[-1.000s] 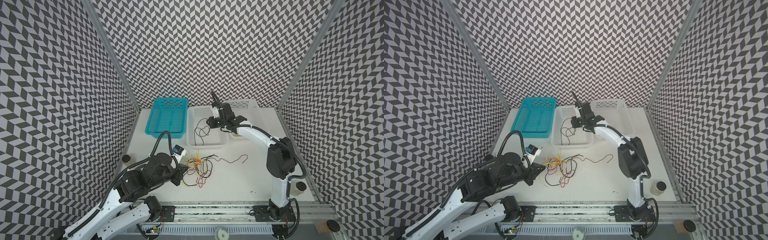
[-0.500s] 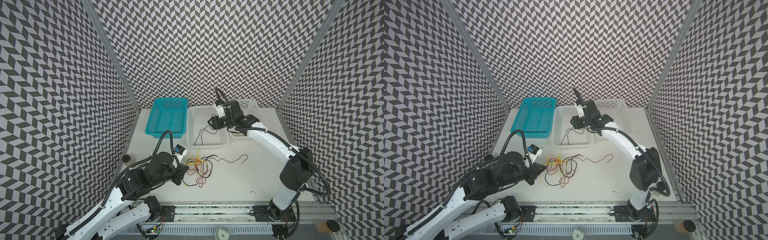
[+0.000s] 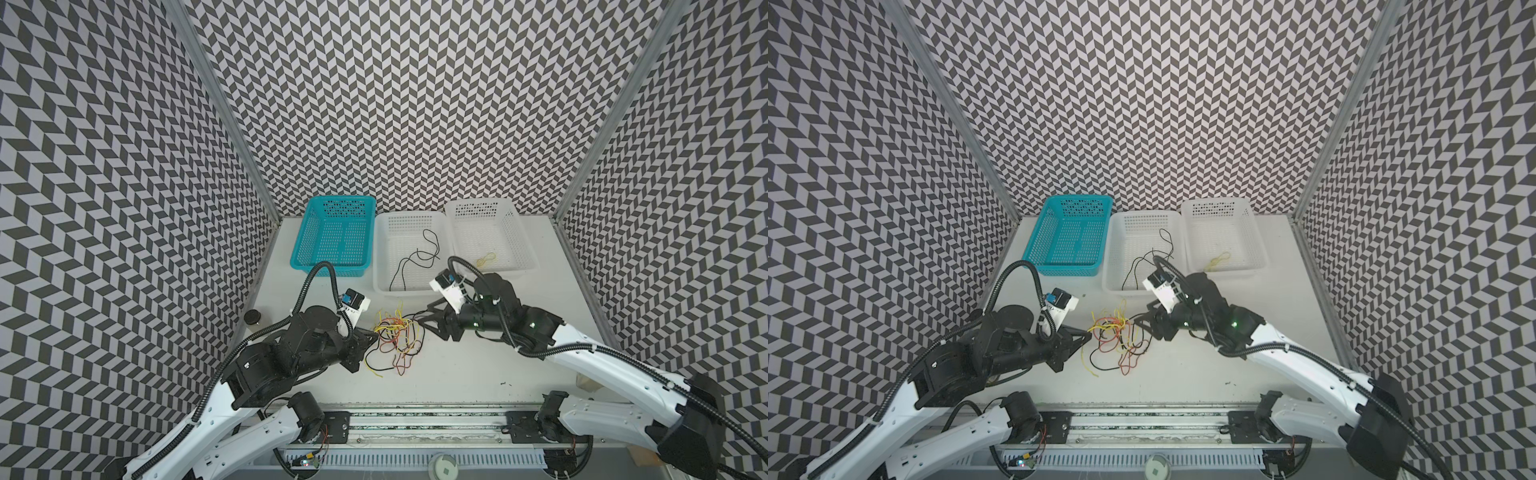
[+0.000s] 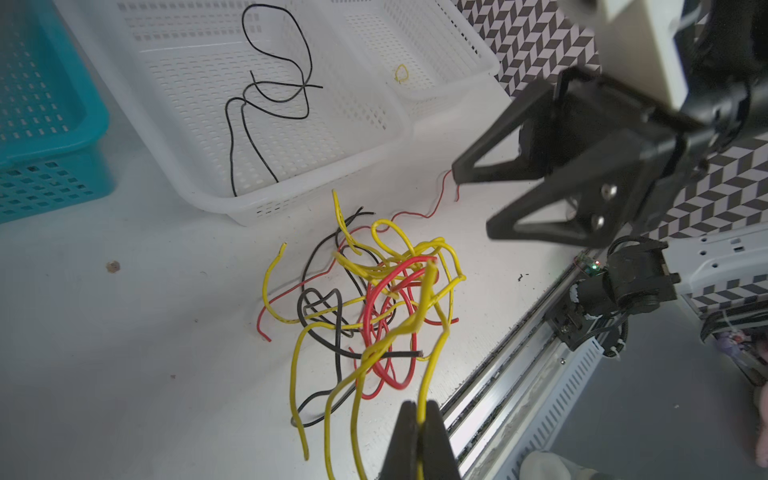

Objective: Untangle the cables
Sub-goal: 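Move the right gripper back to the bundle held by the left gripper, then grasp a yellow wire and pull it away from the bundle with the right gripper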

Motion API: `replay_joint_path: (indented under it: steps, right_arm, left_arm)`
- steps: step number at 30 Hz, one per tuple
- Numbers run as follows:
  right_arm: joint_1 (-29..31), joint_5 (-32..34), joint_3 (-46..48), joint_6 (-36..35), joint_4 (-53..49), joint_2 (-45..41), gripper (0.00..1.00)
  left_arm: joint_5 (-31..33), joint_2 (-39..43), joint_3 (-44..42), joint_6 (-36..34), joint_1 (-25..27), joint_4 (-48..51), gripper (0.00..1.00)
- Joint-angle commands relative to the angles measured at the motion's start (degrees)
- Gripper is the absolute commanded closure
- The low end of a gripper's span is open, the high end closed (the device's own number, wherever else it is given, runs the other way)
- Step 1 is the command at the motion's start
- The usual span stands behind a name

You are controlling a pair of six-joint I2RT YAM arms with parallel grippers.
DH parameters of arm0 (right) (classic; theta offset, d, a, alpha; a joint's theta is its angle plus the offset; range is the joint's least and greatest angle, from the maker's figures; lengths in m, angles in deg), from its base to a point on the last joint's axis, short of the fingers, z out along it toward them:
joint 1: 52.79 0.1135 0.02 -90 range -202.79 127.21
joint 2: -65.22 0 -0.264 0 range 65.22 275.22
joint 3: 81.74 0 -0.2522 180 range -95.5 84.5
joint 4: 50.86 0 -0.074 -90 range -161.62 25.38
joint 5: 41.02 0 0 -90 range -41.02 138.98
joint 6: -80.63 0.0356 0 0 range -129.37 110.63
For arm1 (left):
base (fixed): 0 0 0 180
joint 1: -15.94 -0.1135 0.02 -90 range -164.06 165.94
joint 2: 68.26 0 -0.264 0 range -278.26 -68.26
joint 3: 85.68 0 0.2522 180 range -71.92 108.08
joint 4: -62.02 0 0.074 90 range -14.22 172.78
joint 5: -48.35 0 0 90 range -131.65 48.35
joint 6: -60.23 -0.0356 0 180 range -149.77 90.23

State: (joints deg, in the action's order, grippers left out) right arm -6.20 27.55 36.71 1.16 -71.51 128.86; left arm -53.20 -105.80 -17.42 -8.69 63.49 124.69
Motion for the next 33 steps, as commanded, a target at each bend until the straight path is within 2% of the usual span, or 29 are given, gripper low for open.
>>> replay_joint_path:
  steps: [1, 6, 9, 11, 13, 19, 23, 30, 33]
  right_arm:
    - [1.37, 1.57, 2.95, -1.47, 9.43, -2.83, 0.42]
    - [2.92, 2.3, 5.94, -0.77, 10.71, -3.26, 0.43]
    - [3.94, 5.89, 6.64, -1.12, 10.59, -3.17, 0.47]
    - [3.91, 7.43, 7.05, -0.82, 11.22, -2.78, 0.54]
    - [4.01, 8.53, 7.01, -0.56, 11.14, -2.68, 0.68]
    - [4.01, 14.75, 7.36, -0.76, 7.74, -5.55, 1.0]
    - [4.03, 18.31, 7.17, -0.05, 4.22, -7.07, 1.0]
    - [2.43, 34.98, 6.28, 8.71, -9.42, -8.81, 1.0]
    - [-1.4, 34.56, 7.55, 11.64, -13.97, -13.21, 1.0]
  left_arm:
    - [-4.51, -0.77, 2.75, 3.22, -0.28, -4.26, 1.0]
    - [-6.5, -0.04, 3.02, 6.48, -0.33, -6.8, 1.0]
    - [-7.8, -0.07, 3.21, 7.71, -0.35, -8.18, 1.0]
    - [-8.3, -0.3, 3.57, 8.05, -0.28, -8.39, 1.0]
    - [-7.71, -0.08, 4.2, 7.95, -0.28, -7.98, 1.0]
    - [-3.96, 0.54, 7.39, 5.99, -0.33, -3.32, 1.0]
    - [-0.81, 0.78, 9.63, 4.7, -0.31, -0.43, 1.0]
    - [4.06, 0.65, 15.47, 4.23, -0.31, 4.45, 1.0]
    - [7.76, 0.07, 16.94, 2.33, -0.29, 8.85, 1.0]
